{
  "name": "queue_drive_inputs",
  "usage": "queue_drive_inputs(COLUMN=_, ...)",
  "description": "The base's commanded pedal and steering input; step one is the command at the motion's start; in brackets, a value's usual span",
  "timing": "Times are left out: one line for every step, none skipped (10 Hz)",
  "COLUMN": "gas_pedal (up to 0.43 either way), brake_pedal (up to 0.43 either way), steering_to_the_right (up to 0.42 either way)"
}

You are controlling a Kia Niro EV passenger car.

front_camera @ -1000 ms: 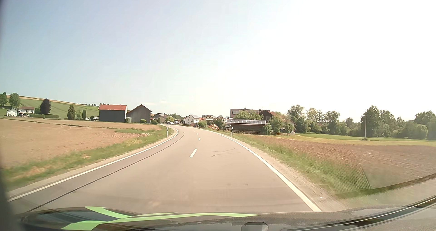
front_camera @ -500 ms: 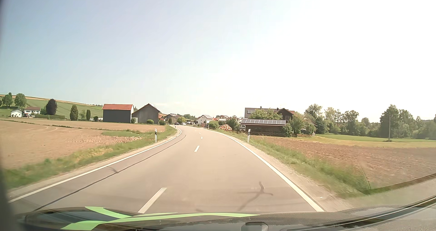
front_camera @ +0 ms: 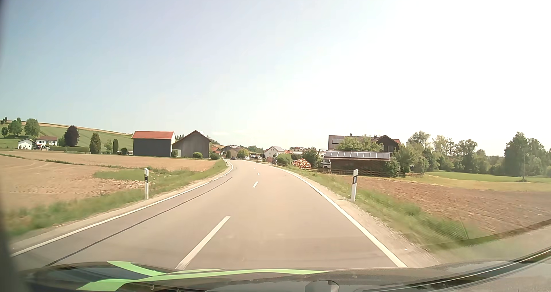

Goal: Follow the waypoints while adhering to traffic rules and regulations

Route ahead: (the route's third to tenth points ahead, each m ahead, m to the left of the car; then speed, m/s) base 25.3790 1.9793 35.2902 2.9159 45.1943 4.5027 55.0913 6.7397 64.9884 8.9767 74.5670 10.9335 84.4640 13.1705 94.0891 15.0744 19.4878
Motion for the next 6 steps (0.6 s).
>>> queue_drive_inputs(gas_pedal=0.169, brake_pedal=0.0, steering_to_the_right=-0.029)
queue_drive_inputs(gas_pedal=0.157, brake_pedal=0.0, steering_to_the_right=-0.029)
queue_drive_inputs(gas_pedal=0.15, brake_pedal=0.0, steering_to_the_right=-0.028)
queue_drive_inputs(gas_pedal=0.15, brake_pedal=0.0, steering_to_the_right=-0.027)
queue_drive_inputs(gas_pedal=0.15, brake_pedal=0.0, steering_to_the_right=-0.026)
queue_drive_inputs(gas_pedal=0.15, brake_pedal=0.0, steering_to_the_right=-0.025)
